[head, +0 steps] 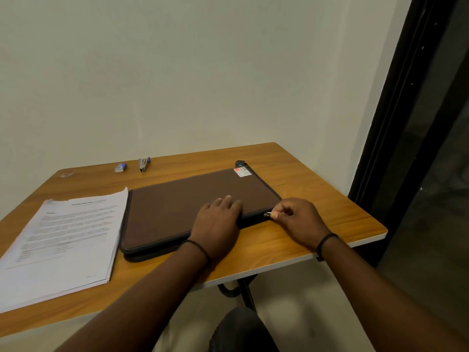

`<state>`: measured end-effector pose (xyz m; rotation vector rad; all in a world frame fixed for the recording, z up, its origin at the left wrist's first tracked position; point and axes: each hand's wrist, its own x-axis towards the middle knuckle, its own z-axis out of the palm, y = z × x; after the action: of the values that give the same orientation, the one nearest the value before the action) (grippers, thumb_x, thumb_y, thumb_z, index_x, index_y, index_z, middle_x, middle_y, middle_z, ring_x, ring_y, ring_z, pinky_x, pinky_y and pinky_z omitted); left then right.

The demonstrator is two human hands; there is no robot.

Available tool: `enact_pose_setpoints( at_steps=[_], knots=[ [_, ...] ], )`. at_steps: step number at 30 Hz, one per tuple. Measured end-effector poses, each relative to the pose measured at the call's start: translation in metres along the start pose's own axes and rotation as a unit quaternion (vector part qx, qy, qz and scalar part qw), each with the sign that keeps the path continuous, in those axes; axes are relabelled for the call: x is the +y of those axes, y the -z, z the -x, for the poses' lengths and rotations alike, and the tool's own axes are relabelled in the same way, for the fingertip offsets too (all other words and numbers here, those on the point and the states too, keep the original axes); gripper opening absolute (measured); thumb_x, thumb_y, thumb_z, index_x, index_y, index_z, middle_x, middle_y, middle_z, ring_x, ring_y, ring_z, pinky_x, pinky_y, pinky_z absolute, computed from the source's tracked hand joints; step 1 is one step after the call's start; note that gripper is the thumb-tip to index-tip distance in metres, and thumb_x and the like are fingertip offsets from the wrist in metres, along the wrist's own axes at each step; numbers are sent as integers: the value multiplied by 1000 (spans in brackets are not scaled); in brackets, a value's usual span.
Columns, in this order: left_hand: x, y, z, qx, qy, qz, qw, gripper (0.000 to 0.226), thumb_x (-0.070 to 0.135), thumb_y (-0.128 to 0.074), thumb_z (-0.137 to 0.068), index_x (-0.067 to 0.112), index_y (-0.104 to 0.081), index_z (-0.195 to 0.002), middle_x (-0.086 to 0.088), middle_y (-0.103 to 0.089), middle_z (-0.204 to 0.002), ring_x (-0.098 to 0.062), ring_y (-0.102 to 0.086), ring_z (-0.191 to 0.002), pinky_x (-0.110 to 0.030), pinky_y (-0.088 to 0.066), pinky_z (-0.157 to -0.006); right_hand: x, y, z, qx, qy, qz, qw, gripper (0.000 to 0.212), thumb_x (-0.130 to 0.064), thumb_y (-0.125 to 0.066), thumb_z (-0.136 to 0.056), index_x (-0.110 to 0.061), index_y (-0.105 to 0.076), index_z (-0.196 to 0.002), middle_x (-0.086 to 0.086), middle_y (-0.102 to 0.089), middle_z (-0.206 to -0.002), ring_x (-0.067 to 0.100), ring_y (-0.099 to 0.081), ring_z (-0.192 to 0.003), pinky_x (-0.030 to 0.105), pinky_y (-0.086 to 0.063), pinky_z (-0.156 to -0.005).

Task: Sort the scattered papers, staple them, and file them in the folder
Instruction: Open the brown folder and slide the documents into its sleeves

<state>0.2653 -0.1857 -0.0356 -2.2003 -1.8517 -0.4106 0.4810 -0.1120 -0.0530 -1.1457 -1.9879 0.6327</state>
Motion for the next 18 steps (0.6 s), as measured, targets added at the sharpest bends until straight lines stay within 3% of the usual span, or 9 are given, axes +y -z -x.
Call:
enact_pose_setpoints(
  at_steps=[4, 7, 11, 15, 18],
  knots=[
    [20, -10, -20, -66, 3, -52, 996, 52, 27, -40, -103, 16, -27, -153, -12, -37, -153, -29, -39, -138, -41, -39, -111, 9, 13, 7, 22, -3, 45, 999, 13, -16, -72, -88, -19, -71, -75, -12, -67, -81, -1, -60, -78, 11, -44, -66],
    [19, -9, -15, -68, -24, -58, 996, 52, 28, -36, -106, 16, -25, -155, -9, -36, -156, -30, -37, -141, -40, -36, -114, 26, 35, -1, 69, -27, 112, 991, 19, -19, -71, -88, -25, -67, -71, -14, -63, -77, -1, -55, -75, 17, -40, -63],
    [15, -11, -9, -60, -65, -40, 995, 50, 30, -35, -107, 19, -28, -155, -6, -34, -160, -29, -36, -145, -39, -33, -116, 35, 39, -23, 76, -55, 160, 983, 20, -21, -69, -90, -22, -66, -70, -8, -63, -78, 14, -58, -78, 27, -41, -65],
    [14, -17, -4, -25, -92, -18, 995, 43, 27, -49, -99, 15, -53, -141, -10, -59, -140, -34, -60, -124, -44, -53, -98, 42, 35, -51, 60, -69, 174, 981, 17, -23, -68, -91, -20, -68, -75, -4, -66, -84, 18, -60, -82, 30, -48, -69],
    [11, -20, -5, -8, -94, -29, 995, 40, 27, -56, -95, 14, -61, -132, -9, -67, -129, -32, -67, -112, -42, -59, -86, 44, 31, -73, 47, -65, 164, 983, 17, -24, -68, -91, -20, -68, -75, -6, -64, -86, 17, -58, -83, 30, -47, -72]
  ],
)
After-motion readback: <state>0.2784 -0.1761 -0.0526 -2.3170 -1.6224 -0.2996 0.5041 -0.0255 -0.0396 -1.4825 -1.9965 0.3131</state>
